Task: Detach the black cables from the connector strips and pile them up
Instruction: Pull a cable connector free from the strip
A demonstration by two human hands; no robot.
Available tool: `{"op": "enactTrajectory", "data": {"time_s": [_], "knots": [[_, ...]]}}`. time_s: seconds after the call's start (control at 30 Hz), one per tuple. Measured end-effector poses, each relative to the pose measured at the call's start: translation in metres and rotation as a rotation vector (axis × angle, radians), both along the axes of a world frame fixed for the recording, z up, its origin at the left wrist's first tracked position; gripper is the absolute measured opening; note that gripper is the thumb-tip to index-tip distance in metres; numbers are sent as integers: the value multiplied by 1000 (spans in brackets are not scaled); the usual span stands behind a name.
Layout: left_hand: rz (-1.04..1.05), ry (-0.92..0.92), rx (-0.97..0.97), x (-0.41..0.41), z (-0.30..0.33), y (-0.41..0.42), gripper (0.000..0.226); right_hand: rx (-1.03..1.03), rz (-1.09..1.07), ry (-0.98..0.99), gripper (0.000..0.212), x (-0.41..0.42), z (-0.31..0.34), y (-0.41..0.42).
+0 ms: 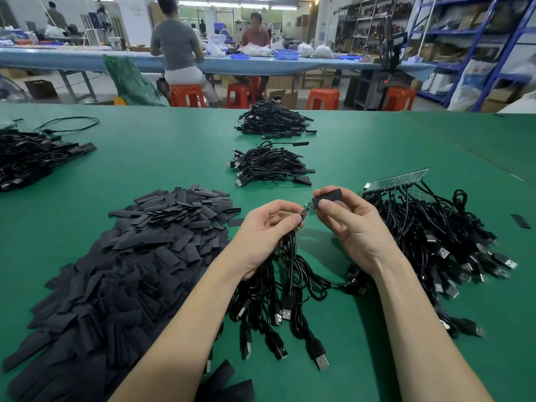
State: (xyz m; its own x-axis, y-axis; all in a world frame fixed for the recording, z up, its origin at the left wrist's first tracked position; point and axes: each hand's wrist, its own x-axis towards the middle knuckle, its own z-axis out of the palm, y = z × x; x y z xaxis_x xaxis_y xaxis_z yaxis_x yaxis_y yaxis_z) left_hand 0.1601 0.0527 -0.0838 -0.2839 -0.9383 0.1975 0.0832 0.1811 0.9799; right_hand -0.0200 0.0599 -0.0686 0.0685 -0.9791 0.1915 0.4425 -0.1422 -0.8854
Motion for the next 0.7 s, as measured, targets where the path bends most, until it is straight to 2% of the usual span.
{"op": "enactTrajectory", "data": {"time_s": [0.23,0.4,0.57,0.7], "knots": [[-35,-34,-23,1,-1,1,12,39,2,65,23,-3,3,1],[-53,-33,-15,1,-1,1,15,114,18,145,37,-8,7,2],[-71,33,73,3,-3,-1,26,115,25,130,32,-6,7,2],[-64,61,98,4,-4,-2,20,145,34,133,29,-3,5,1]]}}
